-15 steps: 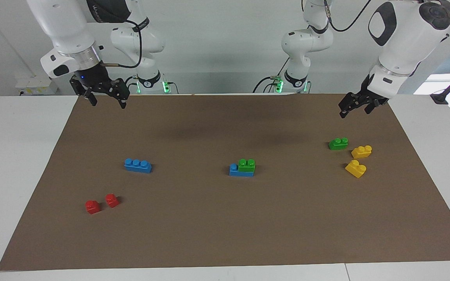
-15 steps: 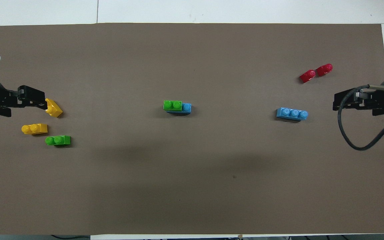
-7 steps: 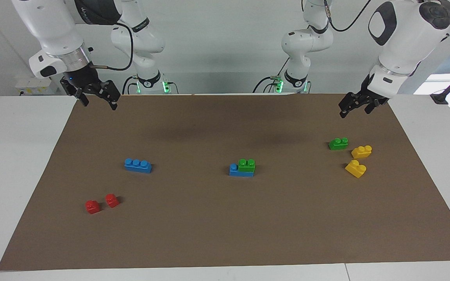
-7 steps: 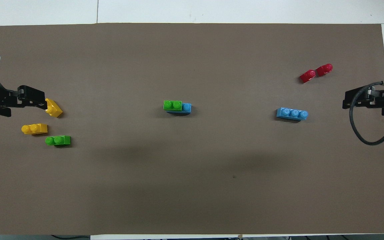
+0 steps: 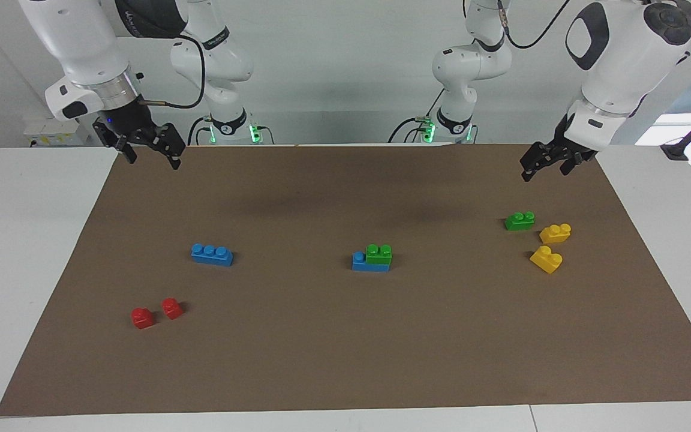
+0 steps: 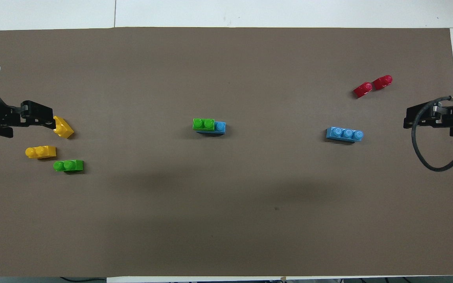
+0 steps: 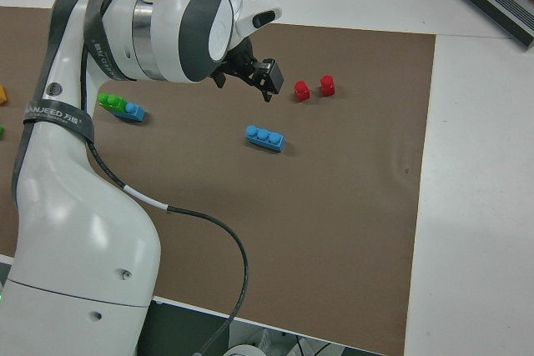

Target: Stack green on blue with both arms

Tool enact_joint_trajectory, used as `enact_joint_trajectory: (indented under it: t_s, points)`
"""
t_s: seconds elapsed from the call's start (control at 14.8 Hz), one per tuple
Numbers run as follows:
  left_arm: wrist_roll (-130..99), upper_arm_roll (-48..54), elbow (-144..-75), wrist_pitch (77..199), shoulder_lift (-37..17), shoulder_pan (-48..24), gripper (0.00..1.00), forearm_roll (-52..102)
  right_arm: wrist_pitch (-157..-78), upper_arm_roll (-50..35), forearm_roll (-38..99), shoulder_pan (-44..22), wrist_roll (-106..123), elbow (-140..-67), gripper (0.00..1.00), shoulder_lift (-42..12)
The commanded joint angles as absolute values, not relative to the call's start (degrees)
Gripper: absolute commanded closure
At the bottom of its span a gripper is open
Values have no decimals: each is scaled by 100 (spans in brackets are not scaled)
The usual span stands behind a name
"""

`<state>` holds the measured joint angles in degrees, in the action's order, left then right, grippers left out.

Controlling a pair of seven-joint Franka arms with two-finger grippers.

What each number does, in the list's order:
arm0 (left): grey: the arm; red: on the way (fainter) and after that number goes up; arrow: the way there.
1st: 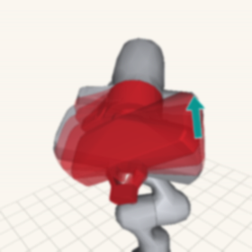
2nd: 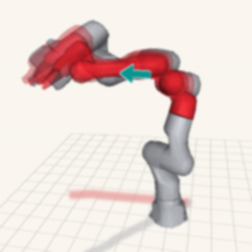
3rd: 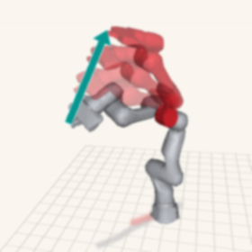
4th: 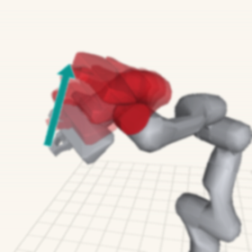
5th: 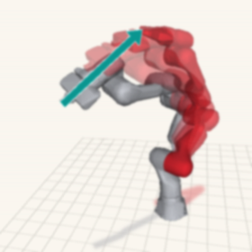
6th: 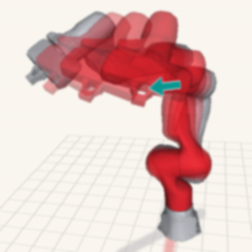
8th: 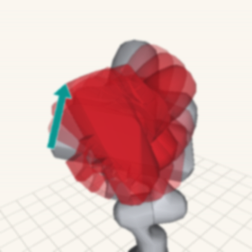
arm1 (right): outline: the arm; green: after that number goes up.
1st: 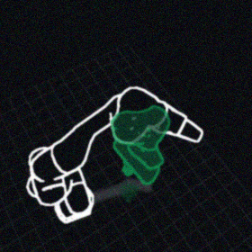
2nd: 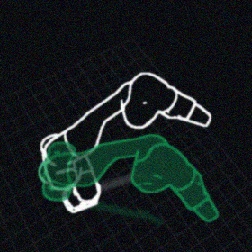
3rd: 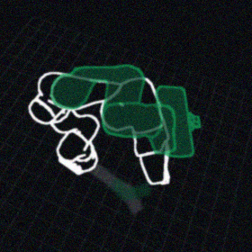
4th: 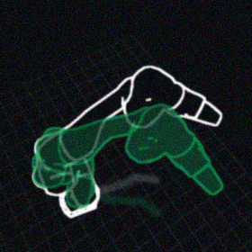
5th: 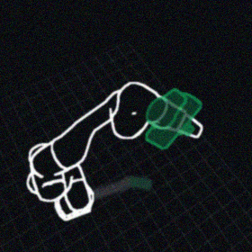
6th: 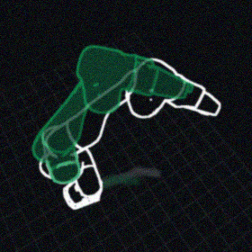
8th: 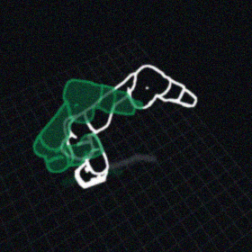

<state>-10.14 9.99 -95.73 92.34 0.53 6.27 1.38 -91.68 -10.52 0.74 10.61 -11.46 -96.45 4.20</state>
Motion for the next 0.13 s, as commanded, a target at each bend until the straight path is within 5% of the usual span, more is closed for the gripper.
enact_joint_trajectory:
  t_s: [0.0, 0.07]
  points:
    - [-984, 984, -9422, 9141, -35, 589, 0, 88, -9088, -1081, -9, 1081, -1081, -9562, 0, 387]
    - [-984, 976, -9422, 9141, -35, 589, 0, 97, -9088, -1090, -9, 1090, -1081, -9562, 0, 387]
